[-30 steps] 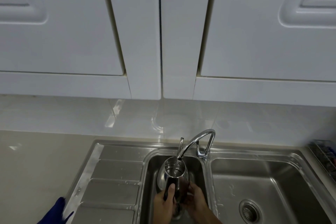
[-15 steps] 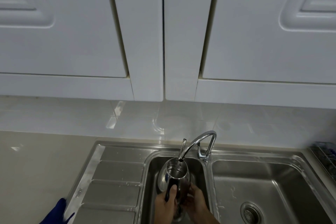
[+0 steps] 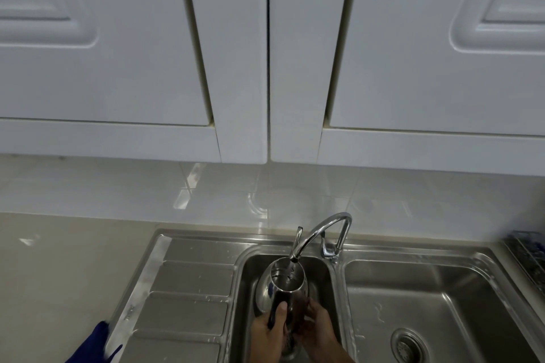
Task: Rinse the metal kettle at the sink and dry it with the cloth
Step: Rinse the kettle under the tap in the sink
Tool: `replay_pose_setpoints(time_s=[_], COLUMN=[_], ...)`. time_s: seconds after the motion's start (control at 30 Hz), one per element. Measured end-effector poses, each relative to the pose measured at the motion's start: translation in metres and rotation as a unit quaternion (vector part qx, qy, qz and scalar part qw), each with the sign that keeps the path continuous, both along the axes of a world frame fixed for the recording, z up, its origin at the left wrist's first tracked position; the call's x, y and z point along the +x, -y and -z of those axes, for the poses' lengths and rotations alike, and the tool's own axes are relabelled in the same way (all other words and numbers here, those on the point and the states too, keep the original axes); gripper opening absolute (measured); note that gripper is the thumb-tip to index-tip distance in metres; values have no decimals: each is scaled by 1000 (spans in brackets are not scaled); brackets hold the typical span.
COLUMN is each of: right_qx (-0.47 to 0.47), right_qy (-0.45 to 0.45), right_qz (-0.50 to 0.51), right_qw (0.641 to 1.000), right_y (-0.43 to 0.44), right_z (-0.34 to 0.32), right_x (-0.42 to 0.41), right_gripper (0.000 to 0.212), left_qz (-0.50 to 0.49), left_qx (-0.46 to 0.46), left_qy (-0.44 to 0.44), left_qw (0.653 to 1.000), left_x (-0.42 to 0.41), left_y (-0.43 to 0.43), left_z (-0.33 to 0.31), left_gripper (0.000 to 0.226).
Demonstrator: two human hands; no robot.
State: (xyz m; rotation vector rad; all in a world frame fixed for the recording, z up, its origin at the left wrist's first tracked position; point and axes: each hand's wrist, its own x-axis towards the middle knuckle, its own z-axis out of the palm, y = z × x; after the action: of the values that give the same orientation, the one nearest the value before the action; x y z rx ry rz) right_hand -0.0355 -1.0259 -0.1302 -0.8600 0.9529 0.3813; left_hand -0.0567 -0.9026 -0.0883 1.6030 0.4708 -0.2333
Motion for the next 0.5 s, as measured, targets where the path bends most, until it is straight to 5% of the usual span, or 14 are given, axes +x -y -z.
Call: replay_pose_setpoints(time_s=[0.5], right_qx=[12], right_qy=[14], right_qz=[9], right_qw=[1000], right_y=[3], right_z=[-3], right_x=[-1], right_gripper=[44], left_qz=[3], left_qx=[-2], left_qy=[10], left_qw=[1000], left_x=[0], left_y=[5], left_z=[-2], left_gripper=[59])
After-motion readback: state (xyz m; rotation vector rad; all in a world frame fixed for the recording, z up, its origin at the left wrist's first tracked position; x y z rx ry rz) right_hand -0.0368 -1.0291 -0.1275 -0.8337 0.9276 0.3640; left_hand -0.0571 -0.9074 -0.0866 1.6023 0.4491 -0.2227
